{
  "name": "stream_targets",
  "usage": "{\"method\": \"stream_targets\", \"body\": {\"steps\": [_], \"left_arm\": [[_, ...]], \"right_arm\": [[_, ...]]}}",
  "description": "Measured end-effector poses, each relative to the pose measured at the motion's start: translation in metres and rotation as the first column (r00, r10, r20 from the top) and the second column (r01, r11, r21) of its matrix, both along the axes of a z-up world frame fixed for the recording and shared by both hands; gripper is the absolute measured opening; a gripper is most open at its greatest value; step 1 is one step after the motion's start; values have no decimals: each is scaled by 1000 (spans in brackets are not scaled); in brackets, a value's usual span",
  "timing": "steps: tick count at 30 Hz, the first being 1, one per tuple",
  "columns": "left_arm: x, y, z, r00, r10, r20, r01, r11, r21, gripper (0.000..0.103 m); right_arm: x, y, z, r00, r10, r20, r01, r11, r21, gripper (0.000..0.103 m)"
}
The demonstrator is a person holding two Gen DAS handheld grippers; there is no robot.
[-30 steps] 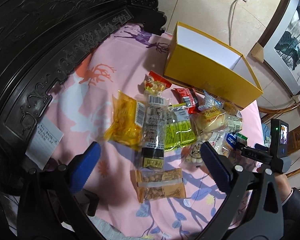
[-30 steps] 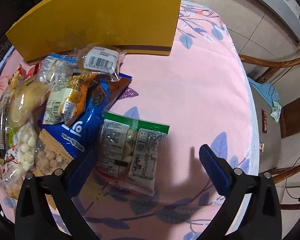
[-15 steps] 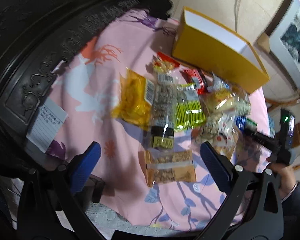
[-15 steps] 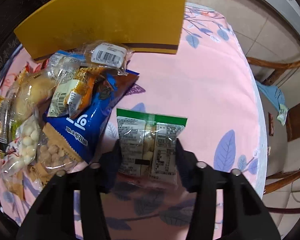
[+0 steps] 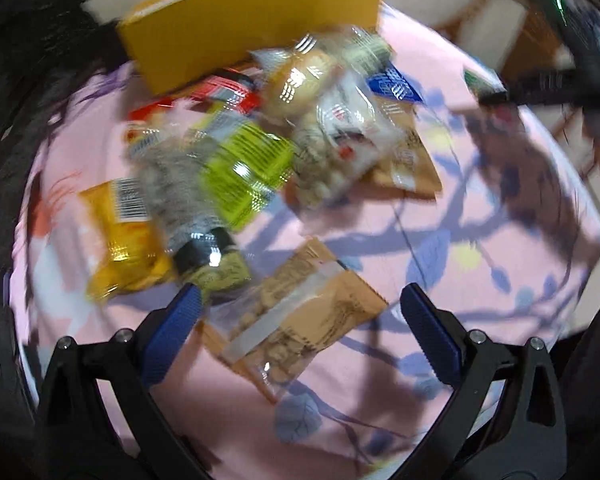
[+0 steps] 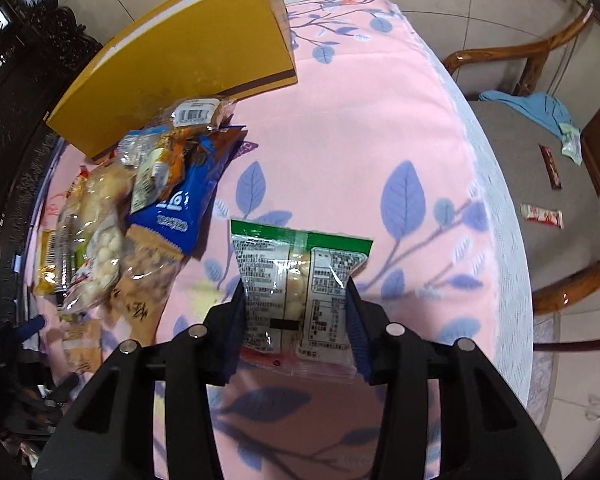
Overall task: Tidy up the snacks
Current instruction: 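Grasp the green-topped snack pack with the right gripper while the left grasps a brown cookie bag, then carry both packs into the yellow box and open both grippers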
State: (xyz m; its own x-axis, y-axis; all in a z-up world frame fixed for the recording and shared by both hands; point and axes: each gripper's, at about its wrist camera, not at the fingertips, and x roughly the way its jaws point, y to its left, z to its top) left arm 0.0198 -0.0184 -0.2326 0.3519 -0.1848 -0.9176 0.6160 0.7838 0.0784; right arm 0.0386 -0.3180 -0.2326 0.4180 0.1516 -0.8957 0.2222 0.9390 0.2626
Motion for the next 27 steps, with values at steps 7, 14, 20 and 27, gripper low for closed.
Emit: {"method": "stream_targets", "body": {"steps": [7, 14, 20, 27], "left_arm": [[14, 10, -29, 992, -28, -125, 28, 1000, -5, 101], [-11, 5, -24, 985, -105, -135, 106, 994, 2, 86], [-8, 15, -16, 995, -1, -104, -3, 999, -32, 54], [-16, 15, -8, 996, -1, -89, -4, 998, -55, 40]], "right_arm": [[-22, 7, 15, 1000, -16, 21, 15, 999, 36, 46], [-26, 11, 16, 1000, -16, 26, 14, 998, 54, 46], [-24, 18, 12, 1000, -8, 15, 7, 998, 62, 46], [-20, 26, 20, 999, 10, 42, -12, 998, 59, 46]]}}
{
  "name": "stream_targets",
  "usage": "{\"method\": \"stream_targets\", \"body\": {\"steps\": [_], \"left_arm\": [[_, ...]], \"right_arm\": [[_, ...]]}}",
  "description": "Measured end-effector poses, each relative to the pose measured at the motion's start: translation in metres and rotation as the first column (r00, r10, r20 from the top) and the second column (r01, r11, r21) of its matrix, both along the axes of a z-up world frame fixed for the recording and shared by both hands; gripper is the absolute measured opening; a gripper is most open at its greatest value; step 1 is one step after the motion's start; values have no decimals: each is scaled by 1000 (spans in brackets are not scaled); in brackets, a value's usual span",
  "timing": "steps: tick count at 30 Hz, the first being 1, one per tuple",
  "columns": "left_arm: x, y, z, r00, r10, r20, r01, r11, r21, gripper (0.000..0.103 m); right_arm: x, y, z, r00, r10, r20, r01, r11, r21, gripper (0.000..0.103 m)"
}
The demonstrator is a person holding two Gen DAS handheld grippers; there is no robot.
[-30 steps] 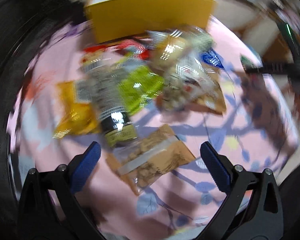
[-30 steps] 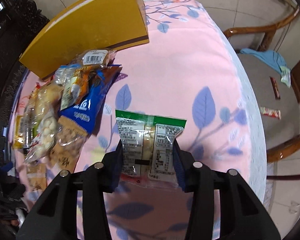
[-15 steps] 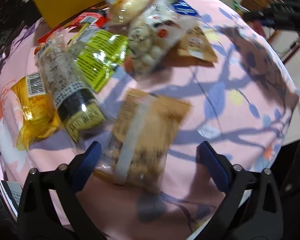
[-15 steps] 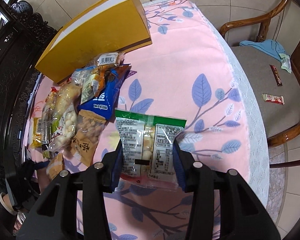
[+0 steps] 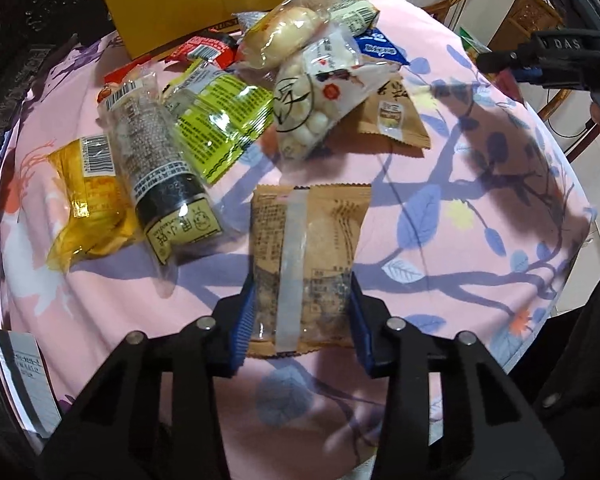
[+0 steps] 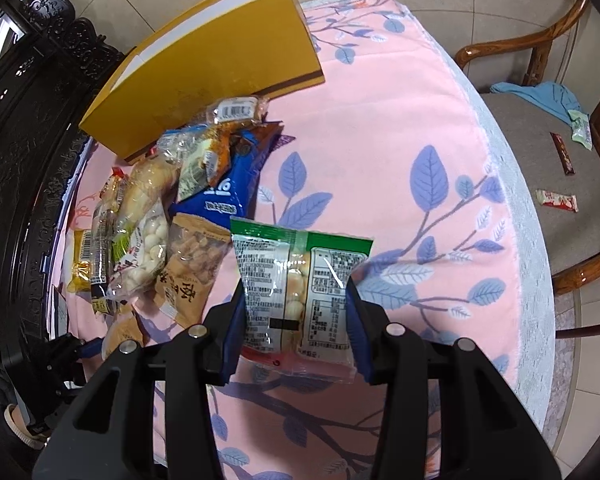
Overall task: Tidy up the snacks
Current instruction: 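Carry both packs into the yellow box and open both grippers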
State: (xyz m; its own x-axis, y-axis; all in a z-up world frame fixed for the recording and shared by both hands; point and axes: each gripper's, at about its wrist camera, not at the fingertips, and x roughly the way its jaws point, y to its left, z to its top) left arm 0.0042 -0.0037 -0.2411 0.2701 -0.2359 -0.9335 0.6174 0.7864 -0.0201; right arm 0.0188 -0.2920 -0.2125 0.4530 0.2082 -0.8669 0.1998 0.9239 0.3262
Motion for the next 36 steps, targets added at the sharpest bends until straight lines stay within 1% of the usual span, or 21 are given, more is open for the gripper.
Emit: {"method": "stream_targets", "body": {"steps": [3, 6, 7, 9, 10, 11, 12, 16, 19, 20, 24, 27, 30, 32, 36], "left_arm": [[-6, 1, 6, 1000, 28, 5, -28, 999, -23, 40], [-9, 5, 22, 998, 68, 8, -67, 995, -71, 40], [-10, 6, 32, 997, 81, 18, -79, 993, -92, 40], [-9, 6, 46, 995, 88, 41, -83, 990, -111, 40], [-8, 6, 58, 994, 92, 62, -84, 989, -122, 40], [-5, 5, 70, 992, 99, 82, -87, 987, -136, 40], [2, 3, 76, 990, 105, 95, -91, 985, -145, 40], [23, 0, 124, 971, 166, 174, -124, 966, -228, 40], [44, -9, 159, 947, 210, 242, -142, 952, -272, 40], [51, -10, 167, 941, 222, 254, -145, 946, -290, 40], [88, -19, 201, 919, 267, 290, -159, 924, -348, 40], [114, -25, 217, 902, 292, 317, -172, 918, -357, 40], [149, -35, 235, 887, 331, 322, -197, 902, -385, 40], [168, -40, 241, 878, 345, 332, -204, 897, -393, 40], [217, -59, 251, 861, 362, 358, -218, 898, -383, 40]], "right_arm": [[0, 0, 8, 1000, 0, 18, 0, 1000, 2, 46], [-2, -1, 18, 999, 0, 38, 0, 1000, 8, 46], [-2, -1, 22, 999, 1, 47, -2, 1000, 12, 46], [-2, 1, 32, 998, 7, 69, -8, 1000, 17, 46], [-2, 2, 37, 997, 13, 80, -14, 1000, 15, 46], [-1, 3, 45, 995, 22, 99, -23, 1000, 11, 46], [0, 5, 52, 993, 30, 114, -31, 1000, 6, 46], [11, 8, 83, 979, 56, 196, -57, 998, -3, 46], [24, 11, 110, 962, 66, 266, -68, 998, -1, 46], [31, 12, 121, 952, 73, 296, -76, 997, -3, 46], [54, 14, 151, 922, 96, 375, -96, 995, -19, 46], [75, 16, 170, 900, 112, 421, -108, 994, -32, 46], [101, 17, 181, 886, 123, 446, -115, 992, -45, 46], [118, 16, 188, 880, 127, 458, -120, 992, -45, 46], [160, 17, 201, 866, 152, 477, -129, 988, -79, 46]]}}
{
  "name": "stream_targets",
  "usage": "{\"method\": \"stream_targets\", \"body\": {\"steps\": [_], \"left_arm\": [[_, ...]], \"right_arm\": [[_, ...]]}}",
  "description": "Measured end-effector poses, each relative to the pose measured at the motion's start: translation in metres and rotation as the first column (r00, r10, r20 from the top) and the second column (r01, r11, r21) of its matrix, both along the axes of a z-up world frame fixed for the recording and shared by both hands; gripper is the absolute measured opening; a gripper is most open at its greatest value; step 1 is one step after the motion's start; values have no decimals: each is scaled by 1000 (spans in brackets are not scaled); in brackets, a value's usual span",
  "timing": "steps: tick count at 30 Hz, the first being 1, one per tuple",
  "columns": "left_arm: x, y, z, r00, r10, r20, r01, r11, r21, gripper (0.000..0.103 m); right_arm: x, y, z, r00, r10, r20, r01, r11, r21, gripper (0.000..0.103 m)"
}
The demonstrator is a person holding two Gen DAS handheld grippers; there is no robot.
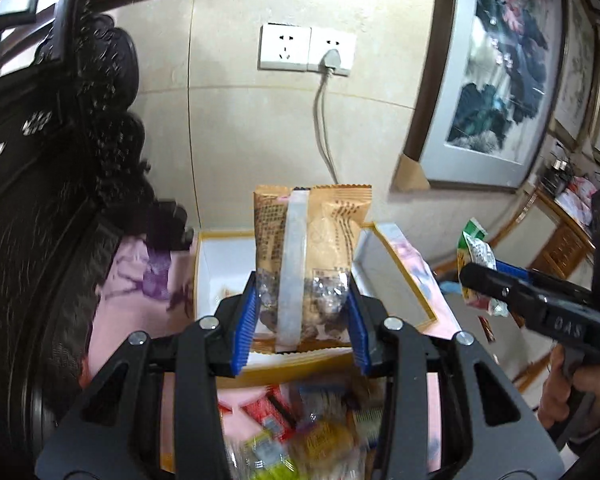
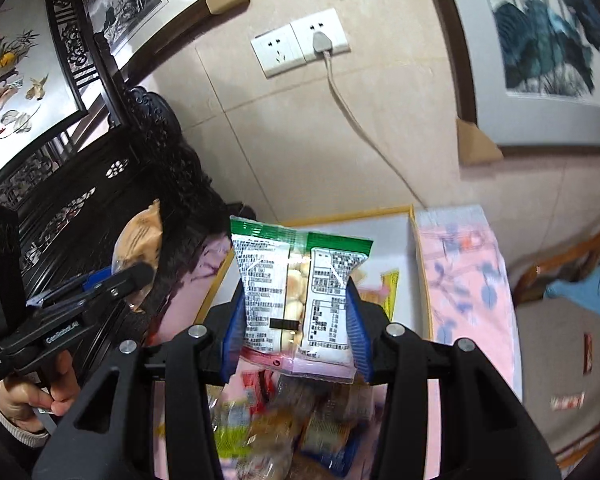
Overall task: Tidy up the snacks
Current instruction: 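Carry both packs into the yellow box and open both grippers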
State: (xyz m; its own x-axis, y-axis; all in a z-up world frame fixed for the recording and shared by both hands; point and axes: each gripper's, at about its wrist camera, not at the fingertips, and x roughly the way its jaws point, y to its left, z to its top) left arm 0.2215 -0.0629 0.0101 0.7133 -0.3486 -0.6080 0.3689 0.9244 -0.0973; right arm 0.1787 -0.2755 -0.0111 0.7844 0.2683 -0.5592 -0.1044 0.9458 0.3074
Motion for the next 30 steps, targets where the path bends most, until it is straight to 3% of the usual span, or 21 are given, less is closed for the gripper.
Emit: {"method": "stream_targets", "body": {"steps": [8, 10, 11, 13, 15, 19, 30], "left_arm": [[66, -32, -9, 1000, 25, -10, -25, 998, 52, 43], [75, -38, -12, 998, 57, 4, -57, 996, 71, 82], [77, -39, -11, 996, 85, 23, -86, 993, 83, 101], [76, -40, -7, 990, 116, 80, -123, 988, 92, 101], [77, -38, -5, 991, 106, 87, -113, 990, 84, 101], [79, -33, -6, 990, 117, 78, -125, 988, 95, 101], [61, -24, -6, 989, 126, 71, -132, 987, 95, 101]], "right_arm": [[64, -3, 2, 1000, -5, -1, 5, 1000, -27, 46], [80, -1, -4, 999, 16, -32, -17, 999, -35, 49], [85, 1, -6, 999, 16, -48, -18, 999, -49, 57], [88, -2, -8, 997, -74, -38, 70, 993, -99, 77], [86, -8, -8, 992, -122, -10, 121, 987, -102, 95], [84, -14, -12, 993, -121, -12, 120, 991, -54, 97], [65, -5, -6, 996, -94, -2, 94, 994, -58, 97]]}}
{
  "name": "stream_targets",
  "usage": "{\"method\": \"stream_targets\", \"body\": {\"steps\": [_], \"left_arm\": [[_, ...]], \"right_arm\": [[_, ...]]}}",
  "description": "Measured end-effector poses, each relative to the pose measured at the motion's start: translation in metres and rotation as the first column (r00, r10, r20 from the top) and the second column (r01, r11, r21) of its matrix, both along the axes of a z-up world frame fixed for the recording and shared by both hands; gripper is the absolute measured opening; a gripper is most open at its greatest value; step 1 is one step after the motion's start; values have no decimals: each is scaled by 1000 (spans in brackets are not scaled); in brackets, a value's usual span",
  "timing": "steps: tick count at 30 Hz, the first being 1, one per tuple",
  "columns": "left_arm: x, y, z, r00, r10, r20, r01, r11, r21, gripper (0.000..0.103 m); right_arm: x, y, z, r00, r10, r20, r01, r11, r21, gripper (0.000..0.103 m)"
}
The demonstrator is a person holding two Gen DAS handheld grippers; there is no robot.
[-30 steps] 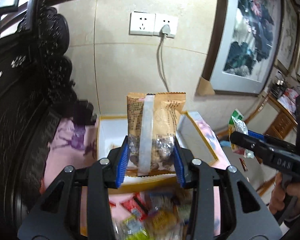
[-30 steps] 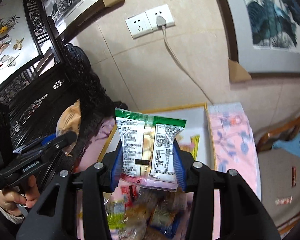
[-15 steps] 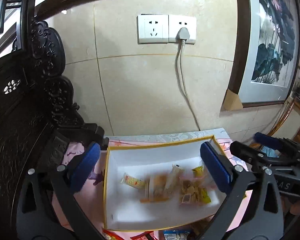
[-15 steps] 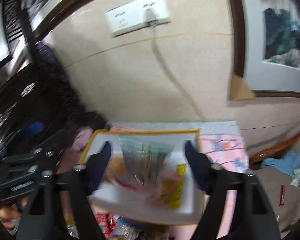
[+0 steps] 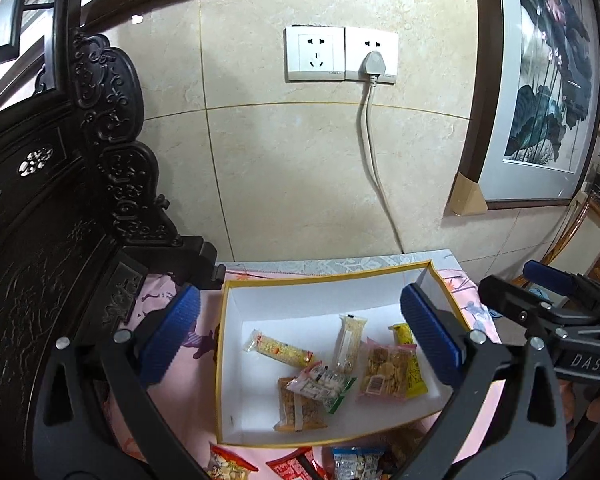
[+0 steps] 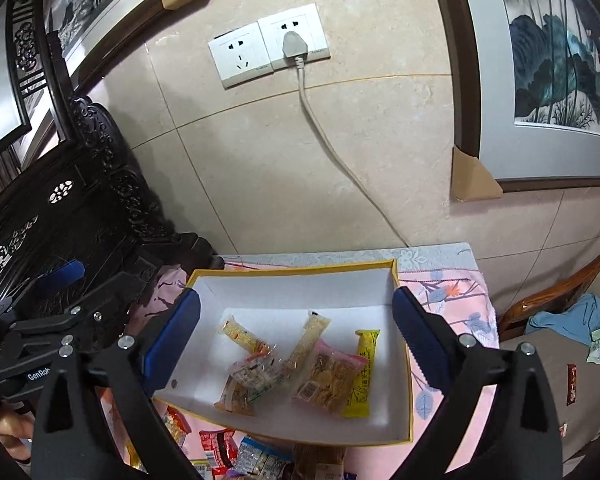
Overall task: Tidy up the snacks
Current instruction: 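Carry both packs into the yellow box and open both grippers, then grasp the clear bottle-shaped snack with the left gripper while the right grasps a clear cookie bag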
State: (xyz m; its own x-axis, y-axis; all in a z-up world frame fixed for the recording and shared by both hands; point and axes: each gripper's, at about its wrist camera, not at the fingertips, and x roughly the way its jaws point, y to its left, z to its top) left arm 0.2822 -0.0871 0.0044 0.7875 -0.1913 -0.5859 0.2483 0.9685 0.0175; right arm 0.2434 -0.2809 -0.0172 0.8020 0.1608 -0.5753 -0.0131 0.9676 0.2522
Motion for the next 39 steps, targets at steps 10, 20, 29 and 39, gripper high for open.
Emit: {"method": "stream_targets", "body": {"steps": [10, 20, 29, 39], "left_arm": [[-59, 43, -37, 992, 76, -97, -79, 997, -23, 101], [-135, 121, -108, 932, 240, -272, -245, 969, 14, 101], [-173, 164, -121, 893, 336, -300, -345, 938, 22, 101], [-181, 176, -121, 885, 361, -294, -370, 929, 26, 101]], "right_arm": [[-68, -6, -58, 990, 3, -139, 4, 999, 46, 98], [-145, 31, -155, 900, 110, -422, -44, 985, 164, 98], [-139, 88, -170, 831, 274, -484, -212, 961, 180, 98], [-123, 138, -201, 786, 315, -532, -357, 934, 26, 62]]}}
